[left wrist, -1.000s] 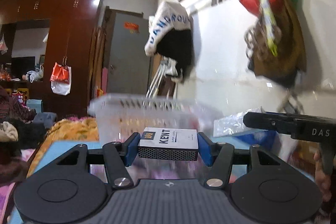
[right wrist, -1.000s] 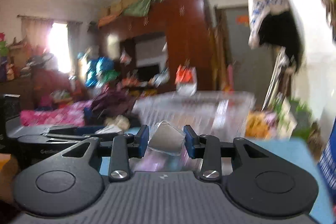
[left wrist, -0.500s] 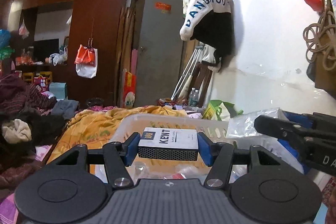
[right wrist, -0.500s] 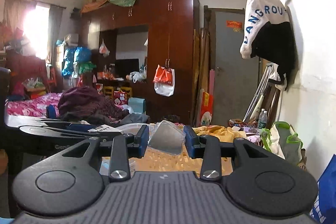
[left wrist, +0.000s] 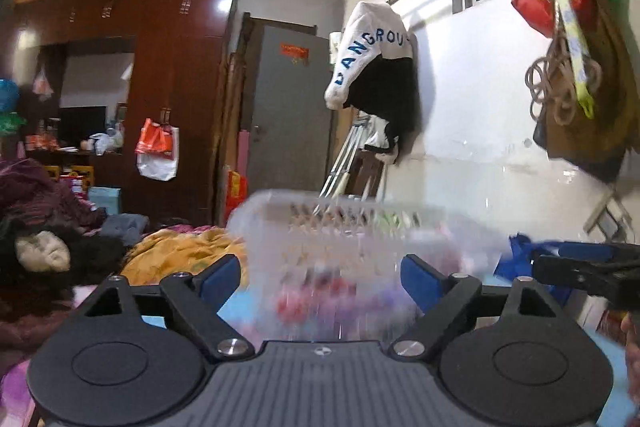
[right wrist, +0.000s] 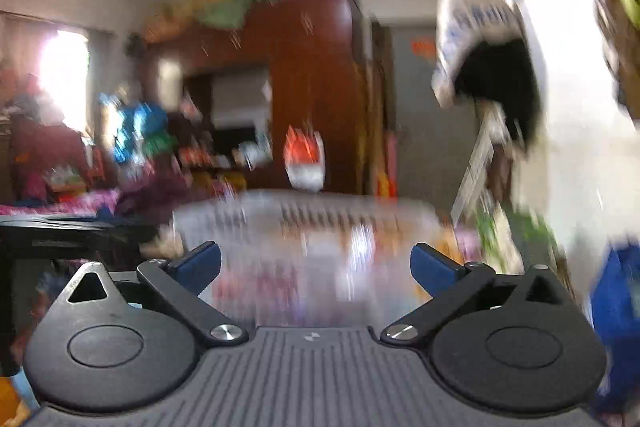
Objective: Organize objects
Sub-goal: 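Carry both items into the white basket and open both tools, then grasp the white-blue box with the left tool while the right grasps a wrapped red ball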
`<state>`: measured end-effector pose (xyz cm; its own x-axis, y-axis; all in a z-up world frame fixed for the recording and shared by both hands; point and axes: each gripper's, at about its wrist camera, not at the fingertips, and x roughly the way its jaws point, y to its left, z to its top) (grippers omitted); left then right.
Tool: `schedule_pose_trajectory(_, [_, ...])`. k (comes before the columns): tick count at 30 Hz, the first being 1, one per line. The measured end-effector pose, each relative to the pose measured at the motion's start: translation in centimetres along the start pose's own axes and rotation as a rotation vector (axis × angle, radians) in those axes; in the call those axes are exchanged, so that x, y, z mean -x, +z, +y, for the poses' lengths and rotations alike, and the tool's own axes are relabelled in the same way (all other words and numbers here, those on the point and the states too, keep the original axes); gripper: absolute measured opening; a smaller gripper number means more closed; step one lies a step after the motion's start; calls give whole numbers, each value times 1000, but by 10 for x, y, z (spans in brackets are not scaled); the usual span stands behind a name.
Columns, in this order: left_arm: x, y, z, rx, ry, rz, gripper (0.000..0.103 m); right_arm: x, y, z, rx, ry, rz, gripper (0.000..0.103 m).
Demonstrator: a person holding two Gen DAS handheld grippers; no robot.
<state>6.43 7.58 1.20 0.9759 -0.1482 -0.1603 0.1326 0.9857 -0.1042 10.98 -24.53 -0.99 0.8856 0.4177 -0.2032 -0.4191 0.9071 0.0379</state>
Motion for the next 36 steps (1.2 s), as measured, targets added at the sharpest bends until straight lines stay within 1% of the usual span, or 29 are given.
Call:
schedule_pose_trajectory(1, [6, -9, -2, -14, 13, 16, 94, 1, -5, 0, 0, 8, 18, 103])
schedule_pose_trajectory(2, [5, -13, -3, -23, 29, 51, 94, 2, -11, 0, 2, 29, 44, 103])
schedule_pose_trajectory(3, [3, -17, -4, -30, 32, 95, 94, 1, -16, 0, -3, 44, 87, 103])
schedule_pose_trajectory(5, [-3, -21, -4, -40, 12, 159, 94, -8, -23, 4, 9, 76, 178, 103])
schedule_pose_trajectory(7, [-10, -26, -5, -58, 13, 214, 94, -17, -29, 7, 38, 69, 230, 103])
schedule_pose_trajectory(9, [-16, -30, -5, -74, 21, 253, 94, -24, -30, 7, 38, 42, 248, 103])
schedule_pose_trajectory(10, [-18, -32, -3, -75, 25, 271, 94, -26, -29, 4, 19, 43, 263, 102])
schedule_pose_trajectory(12, [-22, -35, -1, -71, 25, 307, 93, -28, -27, -3, -18, 65, 264, 100])
schedule_pose_trajectory(13, [-22, -37, 0, -70, 16, 318, 93, -27, -28, -7, -25, 72, 264, 100])
schedule_pose_trajectory(14, [-18, -41, -2, -81, 14, 322, 93, -28, -29, -7, -28, 67, 268, 98])
schedule_pose_trajectory(15, [-17, -43, -4, -100, 19, 331, 93, -30, -30, -6, -21, 58, 273, 95])
schedule_pose_trajectory(18, [-22, -46, -12, -156, 37, 368, 93, -33, -35, 2, 27, 47, 303, 92])
schedule_pose_trajectory(19, [-22, -46, -13, -161, 38, 371, 93, -35, -37, 7, 48, 48, 316, 92])
schedule_pose_trajectory(21, [-22, -46, -13, -166, 42, 372, 93, -35, -40, 11, 77, 46, 320, 82])
schedule_pose_trajectory(22, [-21, -46, -13, -167, 42, 370, 93, -34, -40, 11, 79, 43, 320, 80])
schedule_pose_trajectory(23, [-20, -47, -13, -167, 41, 369, 91, -34, -40, 10, 72, 47, 323, 76])
schedule_pose_trajectory(24, [-20, -47, -13, -167, 34, 369, 89, -36, -40, 8, 64, 51, 332, 69])
schedule_pose_trajectory(25, [-20, -48, -15, -171, 30, 368, 85, -38, -41, 7, 59, 54, 347, 66])
schedule_pose_trajectory(26, [-18, -49, -15, -175, 29, 363, 83, -39, -41, 7, 59, 54, 354, 63])
schedule_pose_trajectory(28, [-12, -51, -15, -180, 23, 349, 83, -38, -41, 8, 65, 52, 353, 63])
schedule_pose_trajectory(30, [-7, -54, -14, -158, 3, 328, 81, -38, -41, 8, 65, 49, 347, 60])
schedule_pose_trajectory(32, [1, -56, -11, -131, -6, 288, 80, -36, -41, 6, 57, 51, 336, 59])
schedule_pose_trajectory(36, [21, -54, -7, -116, -4, 213, 80, -33, -40, 6, 57, 51, 309, 59])
